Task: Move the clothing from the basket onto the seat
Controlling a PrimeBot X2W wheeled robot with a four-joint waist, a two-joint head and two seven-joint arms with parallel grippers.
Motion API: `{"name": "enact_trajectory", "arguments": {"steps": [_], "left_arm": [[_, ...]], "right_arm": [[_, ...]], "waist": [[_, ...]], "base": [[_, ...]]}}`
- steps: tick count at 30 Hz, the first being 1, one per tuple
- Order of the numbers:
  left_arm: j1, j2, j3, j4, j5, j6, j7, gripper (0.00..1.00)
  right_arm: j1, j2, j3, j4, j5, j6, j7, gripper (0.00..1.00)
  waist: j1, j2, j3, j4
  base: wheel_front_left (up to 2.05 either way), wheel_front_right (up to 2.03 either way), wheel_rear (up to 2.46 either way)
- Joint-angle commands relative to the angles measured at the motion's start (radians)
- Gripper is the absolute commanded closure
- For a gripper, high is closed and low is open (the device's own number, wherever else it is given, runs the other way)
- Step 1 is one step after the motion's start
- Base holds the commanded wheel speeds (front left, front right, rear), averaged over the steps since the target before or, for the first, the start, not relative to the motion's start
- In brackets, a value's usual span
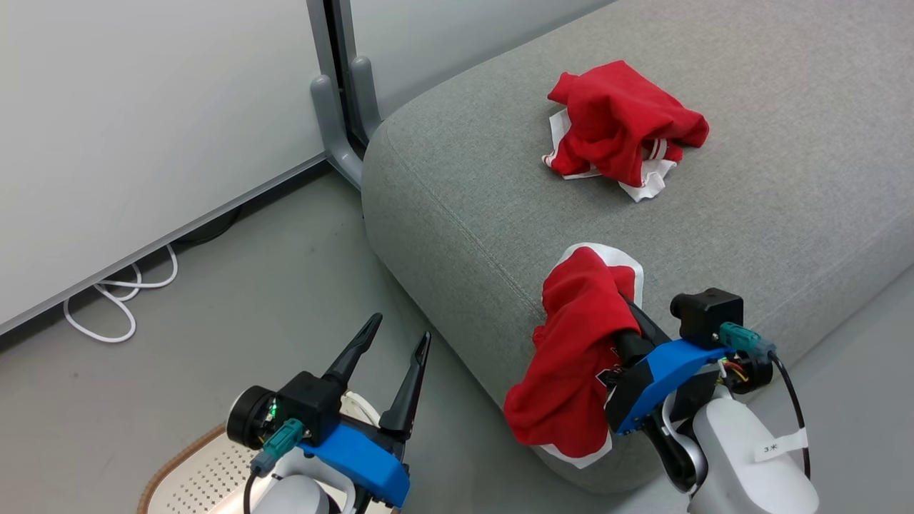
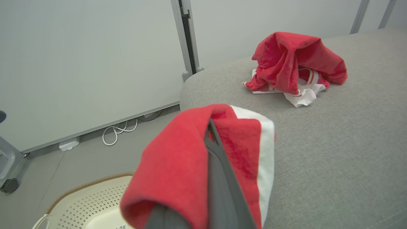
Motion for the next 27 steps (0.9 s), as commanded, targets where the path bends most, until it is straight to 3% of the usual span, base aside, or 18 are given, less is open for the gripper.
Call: {"name": "enact_trajectory", "arguments": {"steps": [1,9,15,21,27], "left_arm": [[0.01,0.006,0.004,-0.002,-0.002,-0.001,-0.004,0.0],[0.011,0.016,0.025,-0.019,0.018,-0.001,-0.004,0.0],[-0.033,0.041,0.018,-0.044,0.042,-0.001,-0.005,0.0],[-0.098,0.089,0.0,-0.082,0.062,-0.001,-0.005,0.0],[-0.187,0.145,-0.035,-0.137,0.079,-0.001,-0.005,0.0]], "right_arm": [[0.007,0.003,0.002,-0.007,0.005,0.0,0.002,1.0],[-0.066,0.001,-0.051,-0.008,0.016,0.0,0.048,1.0],[-0.231,-0.041,-0.157,-0.03,0.003,0.0,0.128,1.0],[-0.439,-0.103,-0.284,-0.063,-0.01,0.0,0.192,1.0],[-0.619,-0.209,-0.421,-0.104,-0.033,0.0,0.231,1.0]], "waist": [[0.0001,-0.0001,0.0,0.001],[0.0001,-0.0001,0.034,0.002],[0.0001,-0.0001,0.124,0.023],[0.0001,-0.0001,0.253,0.053],[0.0001,-0.0001,0.402,0.1]], "base": [[0.0,0.0,0.0],[0.0,0.0,0.0],[0.0,0.0,0.0],[0.0,0.0,0.0],[0.0,0.0,0.0]]}}
